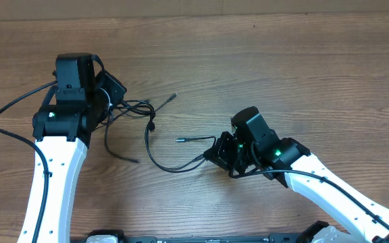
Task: Untangle cables
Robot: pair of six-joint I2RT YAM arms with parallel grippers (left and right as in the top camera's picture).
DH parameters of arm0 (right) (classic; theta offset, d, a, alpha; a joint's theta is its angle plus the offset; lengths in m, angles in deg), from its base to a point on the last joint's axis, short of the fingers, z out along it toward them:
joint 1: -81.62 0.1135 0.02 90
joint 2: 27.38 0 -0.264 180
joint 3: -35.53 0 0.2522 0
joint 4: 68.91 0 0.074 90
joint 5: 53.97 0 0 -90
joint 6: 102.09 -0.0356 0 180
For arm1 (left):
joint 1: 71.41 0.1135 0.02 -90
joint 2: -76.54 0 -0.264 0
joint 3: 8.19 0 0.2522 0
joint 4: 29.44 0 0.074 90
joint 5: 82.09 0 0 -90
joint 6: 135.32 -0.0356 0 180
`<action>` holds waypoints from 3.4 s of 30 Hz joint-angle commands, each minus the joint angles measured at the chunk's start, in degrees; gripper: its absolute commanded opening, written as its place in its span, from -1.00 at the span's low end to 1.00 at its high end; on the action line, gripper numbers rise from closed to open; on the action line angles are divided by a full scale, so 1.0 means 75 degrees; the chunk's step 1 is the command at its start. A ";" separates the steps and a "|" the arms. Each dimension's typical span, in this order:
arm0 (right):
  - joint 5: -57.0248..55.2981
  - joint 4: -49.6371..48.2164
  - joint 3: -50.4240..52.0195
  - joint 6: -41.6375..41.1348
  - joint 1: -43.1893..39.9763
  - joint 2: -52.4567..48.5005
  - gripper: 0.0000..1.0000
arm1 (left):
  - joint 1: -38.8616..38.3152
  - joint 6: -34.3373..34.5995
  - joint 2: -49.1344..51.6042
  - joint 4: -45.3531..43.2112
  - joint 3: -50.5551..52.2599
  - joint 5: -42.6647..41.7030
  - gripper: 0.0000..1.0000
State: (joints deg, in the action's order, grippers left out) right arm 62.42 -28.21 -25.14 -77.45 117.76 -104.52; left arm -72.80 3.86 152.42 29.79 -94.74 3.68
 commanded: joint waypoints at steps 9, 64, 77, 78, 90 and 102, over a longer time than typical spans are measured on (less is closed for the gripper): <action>0.1075 -0.1682 -0.0041 -0.0236 0.0023 0.0061 1.00 | 0.0023 -0.4223 -0.0082 -0.0510 -0.0108 -0.1851 -0.92; 0.0224 -0.3928 -0.0041 -0.7539 0.0017 0.0061 -0.58 | -0.2769 -0.6318 -0.0082 -0.1055 -0.0108 -0.3279 -0.92; 0.0536 -0.3926 -0.0041 -0.7204 0.0017 0.0061 -0.92 | -0.2763 -0.5622 -0.0082 -0.0886 -0.0108 -0.2192 -0.92; 0.0609 -0.3937 -0.0041 -0.7093 0.0017 0.0061 -0.92 | -0.2763 -0.5149 -0.0082 -0.0799 -0.0108 -0.1603 -0.92; 0.0962 -0.4975 -0.0041 -0.6525 0.0017 0.0061 -0.92 | -0.2760 -0.3264 -0.0079 -0.0029 -0.0108 0.0679 -0.92; 0.1346 -0.6502 -0.0041 -0.5625 0.0017 0.0061 -0.92 | -0.2588 -0.1999 -0.0073 0.0087 -0.0108 0.0842 -0.92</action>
State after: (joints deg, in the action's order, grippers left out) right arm 71.47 -74.43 -24.90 -124.29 117.76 -104.59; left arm -93.15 -17.82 152.42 29.86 -94.74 9.05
